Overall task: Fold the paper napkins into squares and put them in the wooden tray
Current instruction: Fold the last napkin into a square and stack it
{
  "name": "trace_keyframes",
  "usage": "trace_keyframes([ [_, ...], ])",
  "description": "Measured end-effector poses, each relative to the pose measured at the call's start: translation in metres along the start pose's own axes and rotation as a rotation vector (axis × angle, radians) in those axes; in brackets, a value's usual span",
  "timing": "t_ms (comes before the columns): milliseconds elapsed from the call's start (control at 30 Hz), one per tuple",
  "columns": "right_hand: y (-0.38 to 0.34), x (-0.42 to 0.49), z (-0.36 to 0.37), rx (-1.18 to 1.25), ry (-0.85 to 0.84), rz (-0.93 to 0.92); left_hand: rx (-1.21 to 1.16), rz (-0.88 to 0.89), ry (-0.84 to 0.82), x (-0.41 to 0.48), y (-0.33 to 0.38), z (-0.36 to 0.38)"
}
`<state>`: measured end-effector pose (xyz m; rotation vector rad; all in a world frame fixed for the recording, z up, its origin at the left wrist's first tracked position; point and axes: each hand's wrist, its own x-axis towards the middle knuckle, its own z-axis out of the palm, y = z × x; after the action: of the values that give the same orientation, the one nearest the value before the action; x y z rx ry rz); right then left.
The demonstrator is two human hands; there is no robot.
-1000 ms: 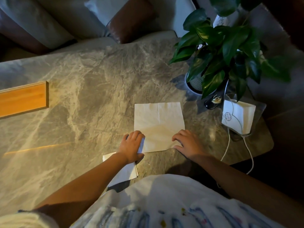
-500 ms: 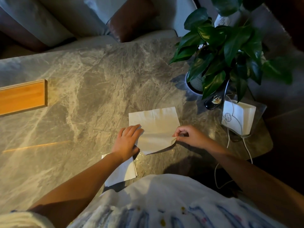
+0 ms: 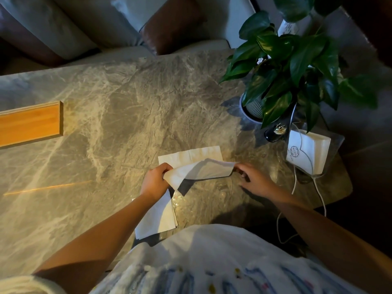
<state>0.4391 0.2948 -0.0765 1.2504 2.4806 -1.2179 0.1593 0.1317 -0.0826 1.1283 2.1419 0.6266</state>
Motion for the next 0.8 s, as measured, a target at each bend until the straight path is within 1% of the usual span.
trace_keyframes([
  [67, -0.002, 0.001, 0.009, 0.042, -0.025, -0.018, -0.037, -0.018, -0.005, -0.001, -0.001, 0.002],
  [100, -0.005, 0.003, 0.014, 0.094, 0.001, -0.013, -0.053, -0.021, -0.008, -0.001, -0.001, 0.002],
  [233, -0.019, 0.013, 0.027, 0.314, 0.221, 0.009, -0.072, 0.001, -0.057, -0.001, 0.003, 0.002],
  [267, -0.021, 0.014, 0.028, 0.333, 0.27, 0.02, -0.058, 0.011, -0.069, 0.0, 0.004, 0.002],
  [333, -0.02, 0.013, 0.027, 0.336, 0.311, 0.045, -0.037, 0.025, -0.083, 0.001, 0.005, 0.001],
  [433, -0.014, 0.008, 0.021, 0.346, 0.313, 0.063, 0.007, 0.022, -0.106, 0.005, 0.006, 0.0],
  [567, -0.004, -0.003, 0.016, 0.377, 0.301, 0.086, 0.027, -0.031, -0.135, 0.008, 0.009, 0.005],
  [667, -0.001, -0.009, 0.017, 0.389, 0.24, 0.144, 0.163, -0.072, -0.14, 0.006, 0.015, 0.011],
  [733, 0.0, -0.011, 0.019, 0.394, 0.224, 0.191, 0.265, -0.057, -0.137, 0.005, 0.019, 0.013],
  [800, 0.0, -0.01, 0.021, 0.35, 0.247, 0.217, 0.329, -0.023, -0.12, 0.004, 0.022, 0.014],
])
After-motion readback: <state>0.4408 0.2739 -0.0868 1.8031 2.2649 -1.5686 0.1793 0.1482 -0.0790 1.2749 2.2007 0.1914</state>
